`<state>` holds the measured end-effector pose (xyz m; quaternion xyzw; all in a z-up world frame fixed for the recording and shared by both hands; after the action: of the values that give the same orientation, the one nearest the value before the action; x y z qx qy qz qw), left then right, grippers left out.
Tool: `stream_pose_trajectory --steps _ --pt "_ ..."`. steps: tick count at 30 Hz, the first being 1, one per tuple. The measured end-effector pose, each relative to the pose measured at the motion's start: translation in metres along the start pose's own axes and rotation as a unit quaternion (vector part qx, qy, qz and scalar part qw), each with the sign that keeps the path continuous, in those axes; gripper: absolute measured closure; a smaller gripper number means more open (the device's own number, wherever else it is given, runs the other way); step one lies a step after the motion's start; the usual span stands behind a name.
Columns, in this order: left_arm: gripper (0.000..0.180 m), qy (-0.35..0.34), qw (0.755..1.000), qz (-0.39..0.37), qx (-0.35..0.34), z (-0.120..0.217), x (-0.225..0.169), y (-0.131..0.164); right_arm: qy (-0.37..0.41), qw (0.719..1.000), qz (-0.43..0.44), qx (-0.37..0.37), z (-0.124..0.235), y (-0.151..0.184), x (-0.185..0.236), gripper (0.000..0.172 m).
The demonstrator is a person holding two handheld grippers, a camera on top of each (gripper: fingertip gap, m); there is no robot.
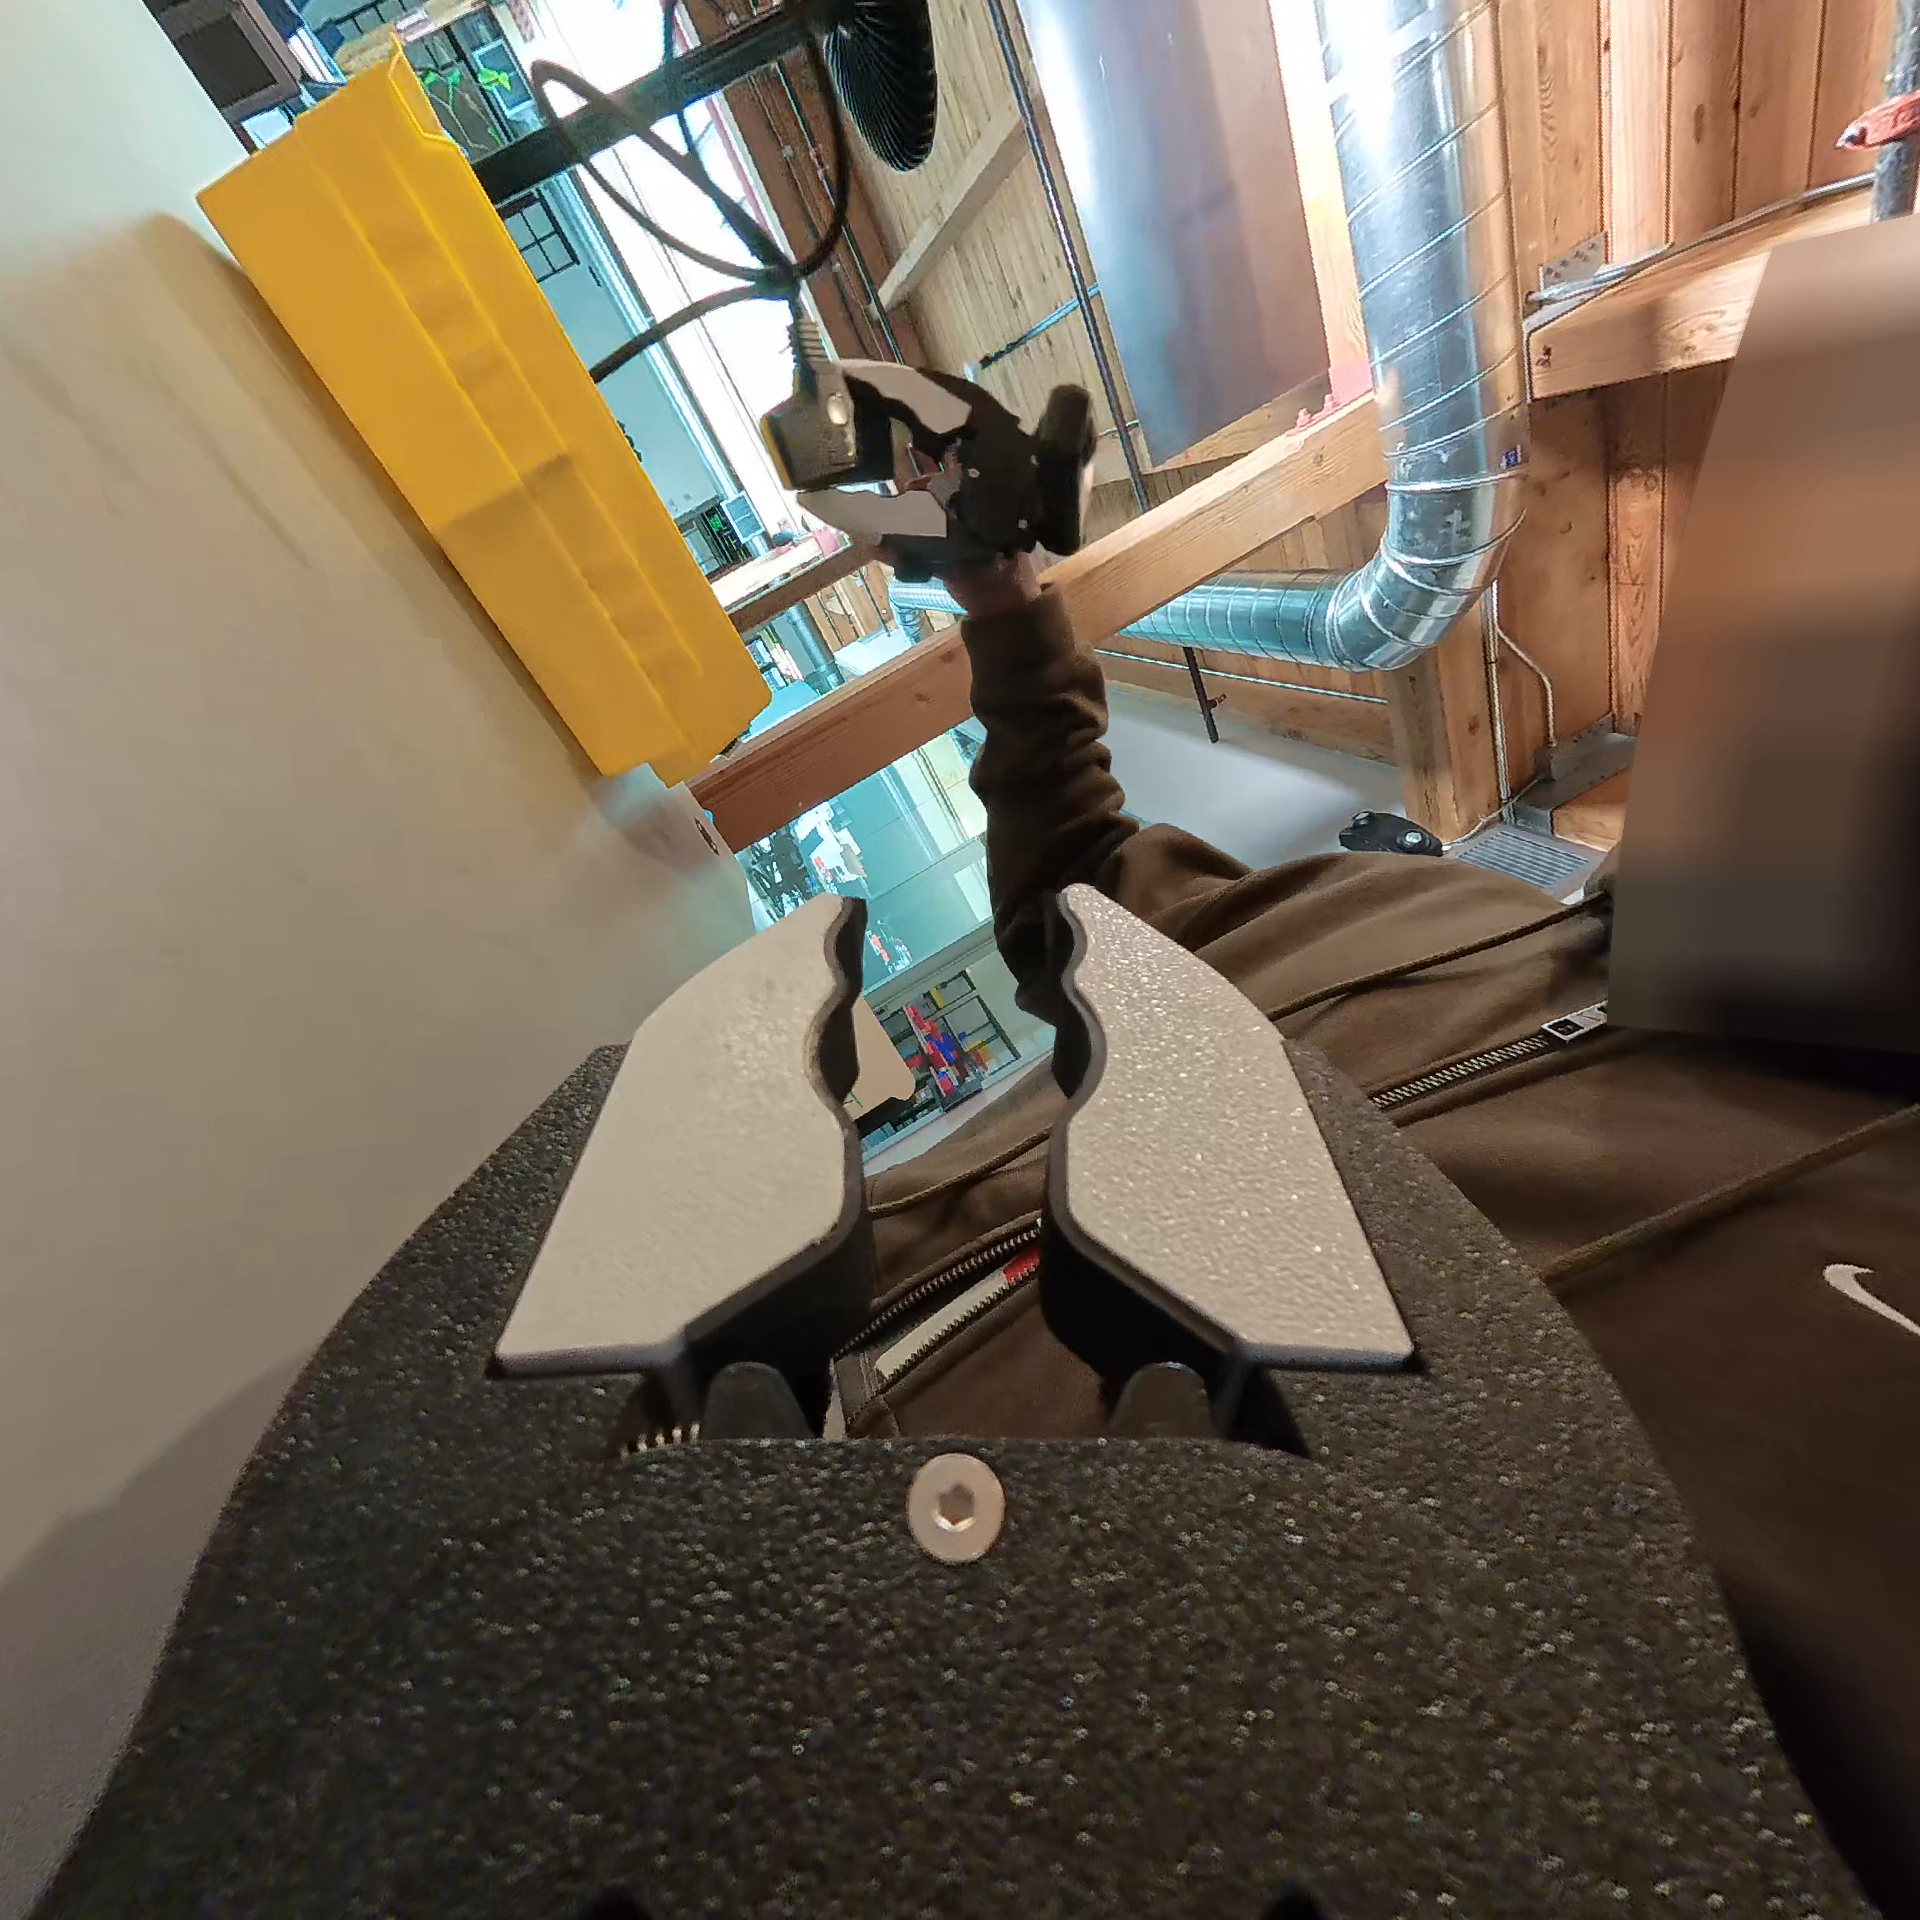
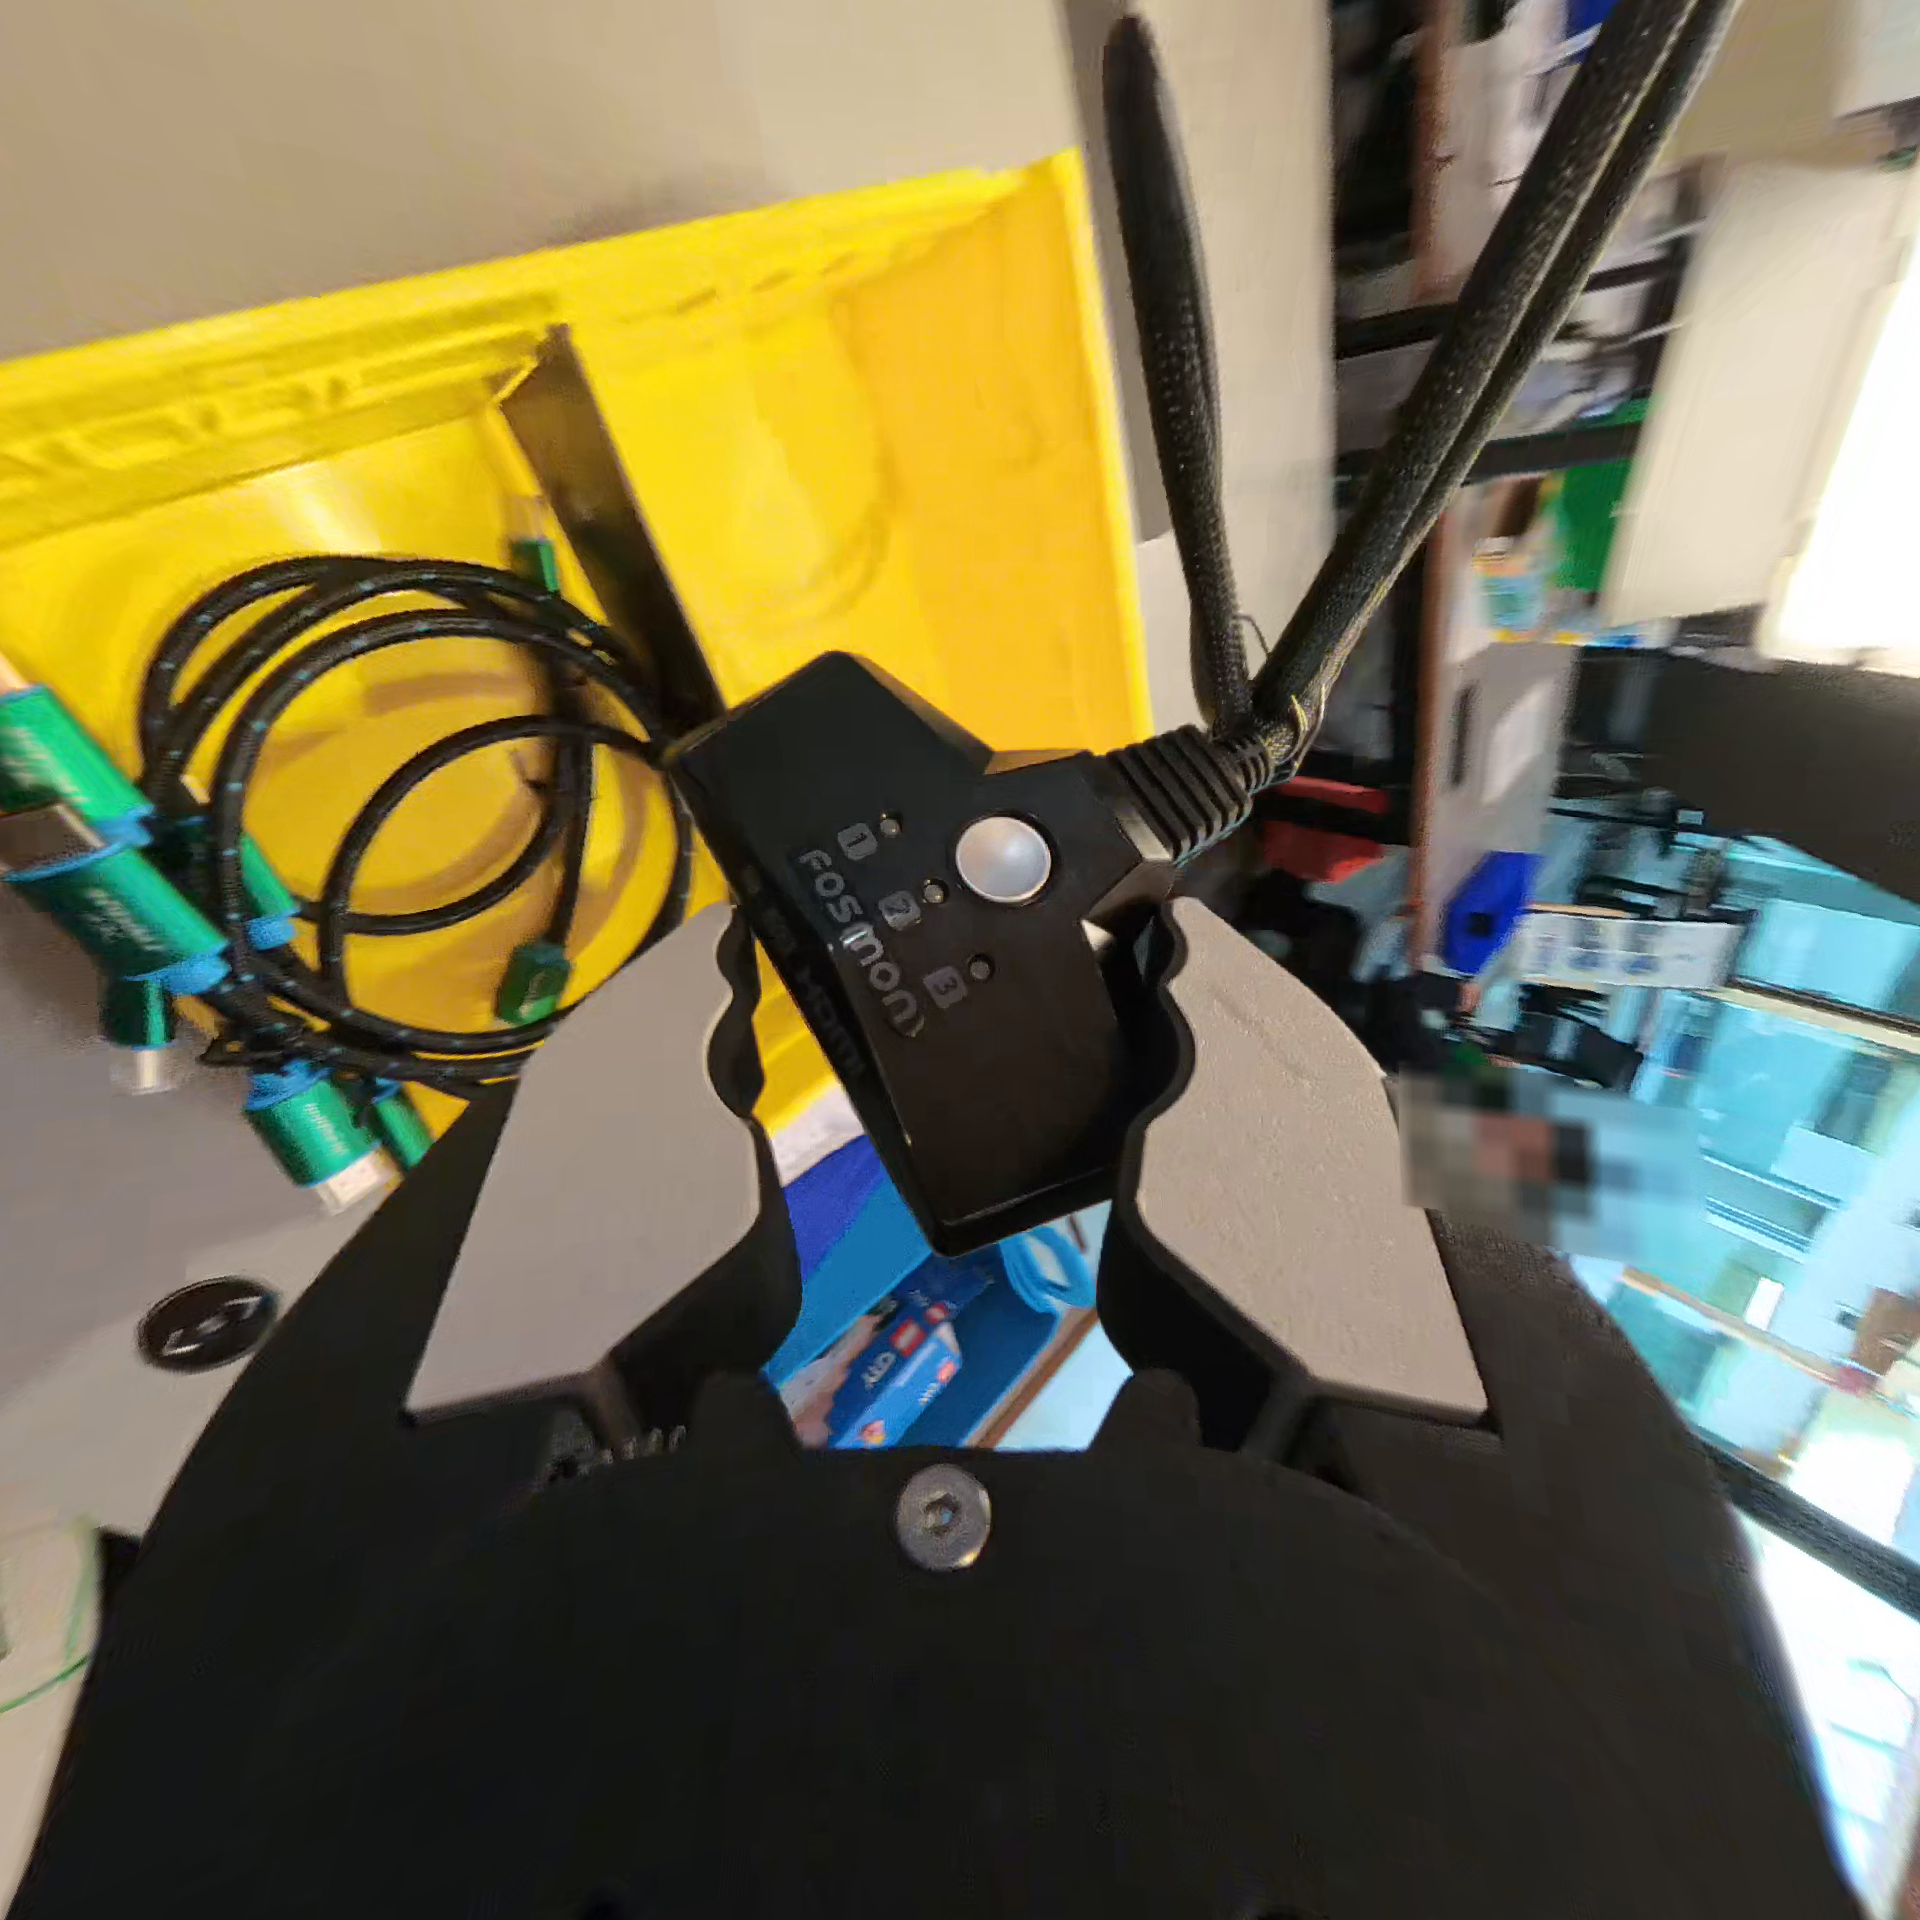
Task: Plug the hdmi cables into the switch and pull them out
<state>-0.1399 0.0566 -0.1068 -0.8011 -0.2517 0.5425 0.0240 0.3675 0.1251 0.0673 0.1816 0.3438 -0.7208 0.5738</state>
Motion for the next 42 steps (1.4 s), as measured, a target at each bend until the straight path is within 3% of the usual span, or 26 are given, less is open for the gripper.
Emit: stream_pose_trajectory --steps 7,14,19,21,28,31,34,38,42 --pt "0.146 -0.002 1.0 -0.004 -0.004 0.001 -0.001 0.001 -0.113 0.992 -0.06 -0.019 -0.045 0.009 -0.01 0.1" --pt "0.147 -0.002 1.0 -0.01 -0.01 0.003 -0.002 0.001 -0.102 0.991 -0.087 -0.02 -0.092 0.018 -0.007 0.101" --pt "0.148 -0.003 1.0 -0.009 -0.014 0.004 -0.002 0.001 -0.098 0.993 -0.067 -0.007 -0.117 0.024 0.016 0.116" --pt "0.148 -0.004 1.0 -0.007 -0.013 0.003 -0.002 0.001 -0.105 0.991 -0.078 -0.017 -0.117 0.025 0.018 0.122" --pt "0.148 -0.005 1.0 -0.005 -0.014 0.002 0.0 -0.001 -0.118 0.979 -0.154 -0.067 -0.097 0.032 0.009 0.11" --pt "0.148 -0.004 1.0 -0.003 -0.011 0.001 0.001 -0.001 -0.083 0.972 -0.194 -0.105 -0.096 0.029 -0.001 0.113" --pt "0.148 -0.005 1.0 -0.001 -0.004 -0.002 0.002 -0.001 -0.052 0.957 -0.249 -0.139 -0.103 0.023 -0.011 0.128" --pt "0.149 -0.009 1.0 -0.006 0.001 -0.003 0.002 0.001 -0.06 0.967 -0.241 -0.054 -0.126 0.032 0.0 0.167" --pt "0.149 -0.008 1.0 -0.007 -0.005 -0.001 0.001 0.002 -0.111 0.987 -0.104 0.041 -0.138 0.038 0.029 0.169"
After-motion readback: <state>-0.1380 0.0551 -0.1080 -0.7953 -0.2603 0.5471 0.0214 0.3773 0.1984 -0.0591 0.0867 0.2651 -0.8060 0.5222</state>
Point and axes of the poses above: each gripper's, where its closed fingertips meet, z back along the fingers, y out of its underside, x = y × z across the jaws, the point moved 8 cm from there along z, back along the fingers, and after that the axes turned 14 degrees about -x, right-handed, at the moved point
